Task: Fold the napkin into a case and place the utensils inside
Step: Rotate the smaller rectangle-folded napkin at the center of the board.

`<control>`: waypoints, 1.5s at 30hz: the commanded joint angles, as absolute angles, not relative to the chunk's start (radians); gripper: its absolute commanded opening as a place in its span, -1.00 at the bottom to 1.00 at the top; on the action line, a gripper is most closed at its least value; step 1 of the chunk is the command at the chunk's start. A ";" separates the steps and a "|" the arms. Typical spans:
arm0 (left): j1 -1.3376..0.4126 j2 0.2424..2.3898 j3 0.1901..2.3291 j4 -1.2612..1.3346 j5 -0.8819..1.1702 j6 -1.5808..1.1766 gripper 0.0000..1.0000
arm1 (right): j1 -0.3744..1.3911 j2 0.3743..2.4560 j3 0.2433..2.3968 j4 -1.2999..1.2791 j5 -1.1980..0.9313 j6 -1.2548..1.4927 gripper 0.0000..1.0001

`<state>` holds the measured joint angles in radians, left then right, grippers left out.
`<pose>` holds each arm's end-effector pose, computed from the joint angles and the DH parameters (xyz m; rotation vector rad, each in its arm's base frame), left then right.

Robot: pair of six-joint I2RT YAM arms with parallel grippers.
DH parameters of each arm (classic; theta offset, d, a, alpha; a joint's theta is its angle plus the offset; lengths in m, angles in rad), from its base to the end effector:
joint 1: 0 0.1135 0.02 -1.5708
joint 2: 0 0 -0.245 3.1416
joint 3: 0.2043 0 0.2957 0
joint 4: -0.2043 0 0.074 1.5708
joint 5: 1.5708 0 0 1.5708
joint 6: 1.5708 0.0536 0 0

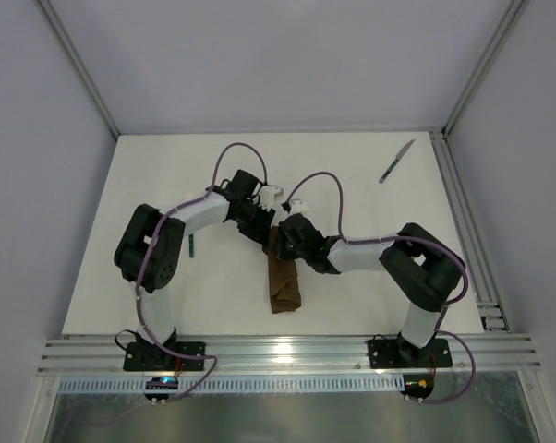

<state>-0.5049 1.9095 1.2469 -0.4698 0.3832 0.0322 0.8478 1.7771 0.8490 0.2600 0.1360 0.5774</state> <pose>0.3571 -0.2203 0.1017 0.8386 2.6023 -0.6576 0.2645 0.2888 0.0787 -0.2352 2.2934 0.6115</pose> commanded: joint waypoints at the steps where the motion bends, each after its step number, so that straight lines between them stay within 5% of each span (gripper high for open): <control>1: -0.485 1.867 1.296 -0.503 0.471 0.025 -0.33 | 0.848 1.775 0.839 0.201 0.167 0.696 -0.92; 3: -0.473 1.838 1.307 -0.531 0.485 0.023 -0.09 | 0.838 1.781 0.859 0.163 0.182 0.754 -0.93; 12: -0.483 1.782 1.309 -0.689 0.598 0.043 0.27 | 0.824 1.804 0.959 -0.054 0.298 1.115 -0.93; 18: -0.543 1.784 1.266 -0.690 0.601 0.060 0.33 | 0.822 1.773 0.870 -0.008 0.293 1.324 -0.93; 28: -0.561 1.786 1.155 -0.595 0.600 -0.026 0.33 | 0.819 1.767 0.876 0.026 0.288 1.273 -0.93; 40: -0.566 1.858 1.137 -0.554 0.640 -0.071 -0.04 | 0.818 1.752 0.870 0.035 0.284 1.272 -0.93; 45: -0.566 1.893 1.146 -0.563 0.637 -0.064 -0.52 | 0.818 1.743 0.871 0.040 0.281 1.253 -0.93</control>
<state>-0.5629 1.8706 1.1328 -0.5789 0.6186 -0.0631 0.8227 1.7733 0.8894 0.0601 0.2554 1.2659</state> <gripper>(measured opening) 0.274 0.071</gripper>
